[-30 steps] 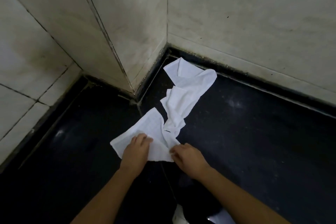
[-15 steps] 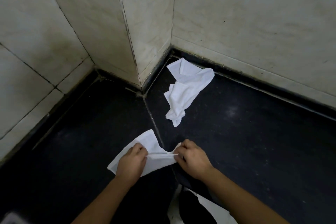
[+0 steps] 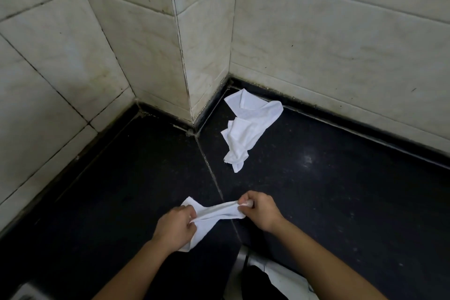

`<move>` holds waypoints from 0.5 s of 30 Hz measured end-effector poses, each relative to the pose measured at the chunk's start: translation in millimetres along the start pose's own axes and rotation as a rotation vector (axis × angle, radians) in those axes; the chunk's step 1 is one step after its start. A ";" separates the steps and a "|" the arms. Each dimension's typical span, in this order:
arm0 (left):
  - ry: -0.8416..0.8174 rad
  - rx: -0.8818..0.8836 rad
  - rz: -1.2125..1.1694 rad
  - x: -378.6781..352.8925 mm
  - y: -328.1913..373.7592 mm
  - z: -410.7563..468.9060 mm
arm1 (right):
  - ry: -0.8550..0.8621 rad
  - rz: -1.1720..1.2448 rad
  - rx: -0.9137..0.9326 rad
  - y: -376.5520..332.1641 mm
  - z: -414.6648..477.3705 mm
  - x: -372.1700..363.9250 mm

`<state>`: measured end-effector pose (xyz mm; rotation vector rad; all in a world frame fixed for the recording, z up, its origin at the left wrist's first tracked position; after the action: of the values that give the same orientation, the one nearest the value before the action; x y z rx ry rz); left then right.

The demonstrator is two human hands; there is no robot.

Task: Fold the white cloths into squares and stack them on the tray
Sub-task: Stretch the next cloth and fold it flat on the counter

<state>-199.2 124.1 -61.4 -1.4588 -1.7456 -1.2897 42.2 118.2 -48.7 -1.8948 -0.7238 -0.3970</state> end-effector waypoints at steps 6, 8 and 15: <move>0.138 0.118 -0.217 13.3 -0.6 22.2 | 0.057 0.201 -0.001 7.4 -11.7 11.6; 0.119 0.189 -0.117 10.1 3.2 35.6 | 0.047 0.183 0.030 7.2 -16.0 15.7; -0.049 0.101 0.355 -15.7 32.5 57.6 | 0.005 0.117 0.041 20.2 -24.8 29.1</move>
<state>-153.8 167.4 -87.6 -1.6615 -1.4721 -0.9751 78.6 98.7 -36.0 -1.8867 -0.6100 -0.3102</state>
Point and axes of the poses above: each hand's wrist, its own z-axis towards the middle knuckle, its own x-axis out of the back of the hand, y = z × x, the point moved 10 cm from there along z, towards the middle knuckle, and after that the axes turned 6 degrees about x, right-handed, at the moved point
